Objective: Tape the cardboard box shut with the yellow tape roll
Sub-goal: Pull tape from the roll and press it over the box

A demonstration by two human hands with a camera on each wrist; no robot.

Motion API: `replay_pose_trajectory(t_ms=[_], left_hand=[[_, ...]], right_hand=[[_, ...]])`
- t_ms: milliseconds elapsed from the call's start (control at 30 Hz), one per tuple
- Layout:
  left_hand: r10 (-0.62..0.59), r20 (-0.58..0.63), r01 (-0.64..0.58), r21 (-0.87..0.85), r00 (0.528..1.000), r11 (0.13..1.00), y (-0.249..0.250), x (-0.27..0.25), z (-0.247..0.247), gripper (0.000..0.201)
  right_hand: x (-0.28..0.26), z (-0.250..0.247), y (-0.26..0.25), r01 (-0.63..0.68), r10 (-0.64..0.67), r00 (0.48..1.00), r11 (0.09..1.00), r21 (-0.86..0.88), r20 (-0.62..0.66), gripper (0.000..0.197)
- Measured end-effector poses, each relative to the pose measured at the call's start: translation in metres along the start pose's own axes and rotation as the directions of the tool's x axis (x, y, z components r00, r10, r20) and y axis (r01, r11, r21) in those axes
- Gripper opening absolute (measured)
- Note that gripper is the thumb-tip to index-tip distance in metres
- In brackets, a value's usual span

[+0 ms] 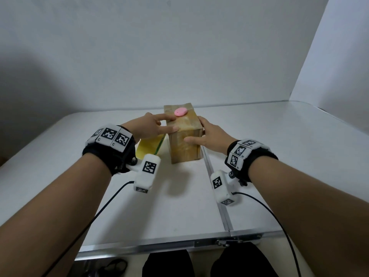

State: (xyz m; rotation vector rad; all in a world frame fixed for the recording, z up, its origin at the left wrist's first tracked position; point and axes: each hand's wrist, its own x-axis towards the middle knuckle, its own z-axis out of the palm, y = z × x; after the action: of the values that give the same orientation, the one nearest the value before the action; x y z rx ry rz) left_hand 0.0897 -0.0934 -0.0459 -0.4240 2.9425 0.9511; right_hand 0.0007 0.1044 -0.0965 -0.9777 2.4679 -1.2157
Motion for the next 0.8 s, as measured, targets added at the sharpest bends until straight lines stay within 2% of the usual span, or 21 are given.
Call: replay_pose_trajectory(t_ms=[333, 466, 566, 633, 666, 733, 800], left_hand=[[0.0, -0.009, 0.0, -0.009, 1.0, 1.0, 0.0, -0.001, 0.002, 0.056], [-0.001, -0.021, 0.0, -0.035, 1.0, 0.999, -0.001, -0.003, 0.004, 0.057], [-0.006, -0.025, 0.005, -0.042, 1.0, 0.999, -0.004, -0.002, 0.006, 0.057], [-0.005, -0.028, 0.004, -0.045, 1.0, 0.999, -0.003, -0.002, 0.006, 0.057], [-0.006, -0.029, 0.005, -0.043, 1.0, 0.999, -0.003, -0.002, 0.006, 0.057], [-0.008, -0.029, 0.007, -0.04, 1.0, 0.999, -0.004, -0.001, 0.006, 0.058], [-0.001, -0.029, 0.0, -0.048, 1.0, 0.999, -0.004, -0.002, 0.008, 0.058]], right_hand=[[0.001, -0.002, 0.0, 0.01, -0.003, 0.995, 0.998, -0.066, 0.1, 0.101], [-0.001, 0.005, 0.007, -0.035, 0.062, 0.986, 0.985, -0.171, 0.154, 0.092], [0.006, 0.009, 0.005, -0.093, 0.09, 0.969, 0.996, 0.003, 0.232, 0.082], [0.008, 0.012, 0.001, -0.126, 0.101, 0.971, 0.987, 0.102, 0.218, 0.071], [0.009, 0.015, 0.002, -0.148, 0.123, 0.975, 0.98, 0.133, 0.185, 0.075], [0.011, 0.022, 0.007, -0.177, 0.167, 0.983, 0.973, 0.15, 0.076, 0.1], [0.015, 0.028, 0.015, -0.193, 0.193, 0.981, 0.972, 0.134, 0.015, 0.115]])
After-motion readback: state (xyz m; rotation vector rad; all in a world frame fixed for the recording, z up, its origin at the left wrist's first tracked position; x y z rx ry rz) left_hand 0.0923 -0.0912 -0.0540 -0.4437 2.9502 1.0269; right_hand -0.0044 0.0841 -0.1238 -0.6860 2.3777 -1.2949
